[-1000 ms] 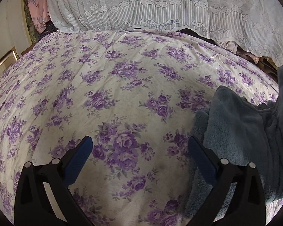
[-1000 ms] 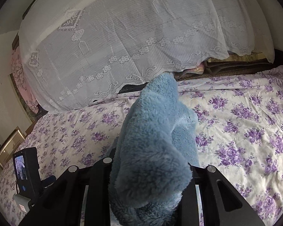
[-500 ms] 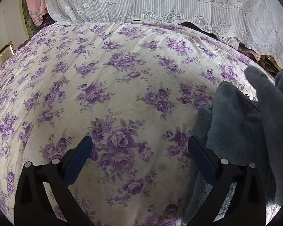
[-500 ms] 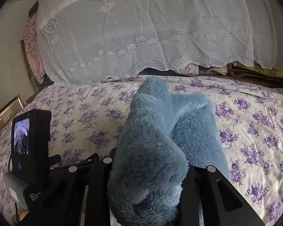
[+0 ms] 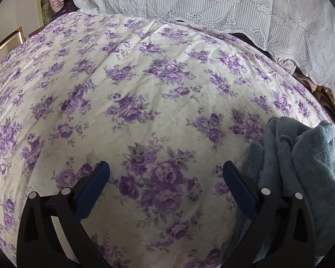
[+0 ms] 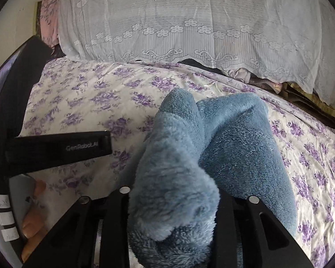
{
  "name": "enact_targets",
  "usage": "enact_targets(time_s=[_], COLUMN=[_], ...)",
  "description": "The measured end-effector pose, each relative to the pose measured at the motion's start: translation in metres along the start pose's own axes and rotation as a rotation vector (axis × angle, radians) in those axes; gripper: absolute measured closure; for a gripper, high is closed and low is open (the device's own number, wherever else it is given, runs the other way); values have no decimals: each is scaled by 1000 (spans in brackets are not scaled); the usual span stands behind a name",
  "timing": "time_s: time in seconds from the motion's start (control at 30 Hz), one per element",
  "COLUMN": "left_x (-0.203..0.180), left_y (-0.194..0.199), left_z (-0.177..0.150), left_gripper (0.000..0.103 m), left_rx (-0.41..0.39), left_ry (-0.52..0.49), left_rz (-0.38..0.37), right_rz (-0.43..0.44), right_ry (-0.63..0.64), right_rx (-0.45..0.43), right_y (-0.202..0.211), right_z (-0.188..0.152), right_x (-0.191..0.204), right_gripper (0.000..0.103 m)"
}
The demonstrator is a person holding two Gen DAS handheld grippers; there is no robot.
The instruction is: Fold small clothes
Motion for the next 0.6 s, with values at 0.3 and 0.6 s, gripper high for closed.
enact_targets(time_s=[0.3,0.6], left_x=[2,-14], left_y=[11,50], left_z=[5,12], left_gripper=[4,4], left_rx=[-15,-94], left_ry=[3,-55], left_rz=[-19,-64], right_rz=[70,199], right_ry=[110,164], right_rx=[-13,-114], right_y=[22,88], right_z=[1,1], right_x=[16,0], right_gripper=[45,44])
Point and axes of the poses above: each gripper's, at about its wrist camera, not at the fingertips, and y roughly against the way its jaws point, x to its left, z to its top, the point moved 3 cm from there along -y, roughly the way its jaws point, and after that the axes turned 4 degrees about -z, right-handed, at the moved point
